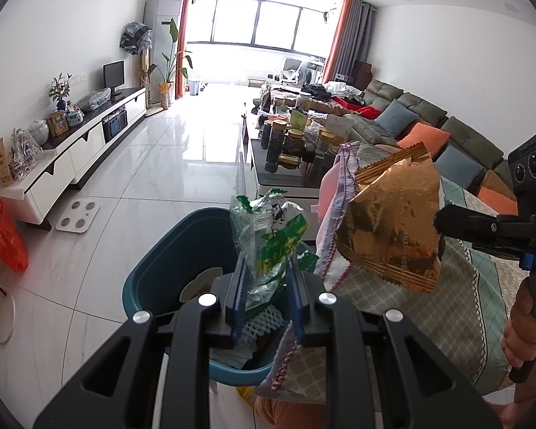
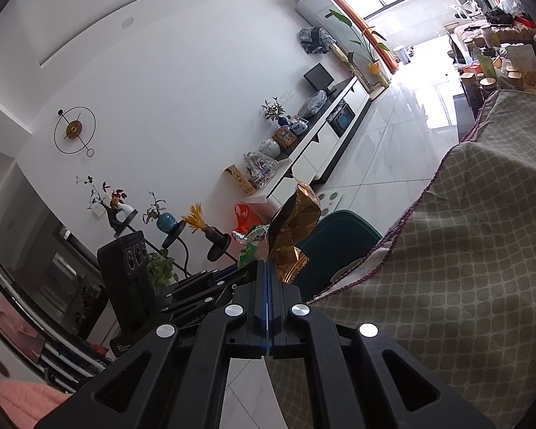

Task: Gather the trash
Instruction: 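Lower both held items over the teal bin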

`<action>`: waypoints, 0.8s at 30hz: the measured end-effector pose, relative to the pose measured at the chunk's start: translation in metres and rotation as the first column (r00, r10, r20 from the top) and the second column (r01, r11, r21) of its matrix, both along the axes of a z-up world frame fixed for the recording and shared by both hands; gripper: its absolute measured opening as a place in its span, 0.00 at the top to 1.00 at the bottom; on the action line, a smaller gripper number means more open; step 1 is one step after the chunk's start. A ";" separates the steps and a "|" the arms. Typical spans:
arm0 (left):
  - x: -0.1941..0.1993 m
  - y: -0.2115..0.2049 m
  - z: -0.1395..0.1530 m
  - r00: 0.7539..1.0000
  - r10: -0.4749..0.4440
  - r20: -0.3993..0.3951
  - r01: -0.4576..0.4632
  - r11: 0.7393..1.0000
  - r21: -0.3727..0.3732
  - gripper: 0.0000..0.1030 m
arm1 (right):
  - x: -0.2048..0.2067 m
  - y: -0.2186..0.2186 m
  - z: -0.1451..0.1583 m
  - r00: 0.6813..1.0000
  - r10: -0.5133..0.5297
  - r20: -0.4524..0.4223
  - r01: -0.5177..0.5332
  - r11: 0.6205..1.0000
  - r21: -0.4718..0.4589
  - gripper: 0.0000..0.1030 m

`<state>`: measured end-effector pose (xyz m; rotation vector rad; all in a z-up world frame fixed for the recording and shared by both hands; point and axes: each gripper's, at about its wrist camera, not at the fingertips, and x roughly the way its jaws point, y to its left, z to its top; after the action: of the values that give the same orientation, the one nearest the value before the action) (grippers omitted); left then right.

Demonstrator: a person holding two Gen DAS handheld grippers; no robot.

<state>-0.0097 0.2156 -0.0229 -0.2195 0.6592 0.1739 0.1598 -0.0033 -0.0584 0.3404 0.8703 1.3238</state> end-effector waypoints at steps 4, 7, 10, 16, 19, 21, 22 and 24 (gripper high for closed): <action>0.000 0.001 0.000 1.000 0.002 -0.002 -0.002 1.000 -0.001 0.79 | 0.000 0.001 0.000 1.000 0.002 -0.001 -0.002 1.000 -0.002 0.99; 0.002 0.003 -0.001 1.000 0.004 -0.005 -0.004 1.000 -0.004 0.79 | 0.000 0.002 0.000 1.000 0.004 -0.002 -0.004 1.000 -0.004 0.99; 0.002 0.004 -0.002 1.000 0.009 -0.008 -0.009 1.000 -0.004 0.79 | -0.001 0.006 0.000 1.000 0.009 -0.001 -0.009 1.000 -0.008 0.99; 0.005 0.006 -0.006 1.000 0.016 -0.016 -0.016 1.000 -0.007 0.79 | -0.003 0.011 -0.002 1.000 0.014 -0.003 -0.014 1.000 -0.010 0.99; 0.006 0.007 -0.008 1.000 0.018 -0.019 -0.018 1.000 -0.008 0.79 | -0.004 0.012 -0.002 1.000 0.014 -0.003 -0.014 1.000 -0.012 0.99; 0.006 0.007 -0.008 1.000 0.020 -0.020 -0.020 1.000 -0.009 0.79 | -0.004 0.012 -0.002 1.000 0.015 -0.005 -0.015 1.000 -0.012 0.99; 0.007 0.007 -0.008 1.000 0.021 -0.020 -0.021 1.000 -0.010 0.79 | -0.004 0.013 -0.002 1.000 0.016 -0.006 -0.016 1.000 -0.012 0.99; 0.007 0.008 -0.008 1.000 0.023 -0.021 -0.023 1.000 -0.009 0.79 | -0.004 0.013 -0.002 1.000 0.016 -0.006 -0.016 1.000 -0.014 0.99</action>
<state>-0.0027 0.2235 -0.0312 -0.2349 0.6786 0.1954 0.1553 0.0102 -0.0606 0.3274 0.8889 1.3312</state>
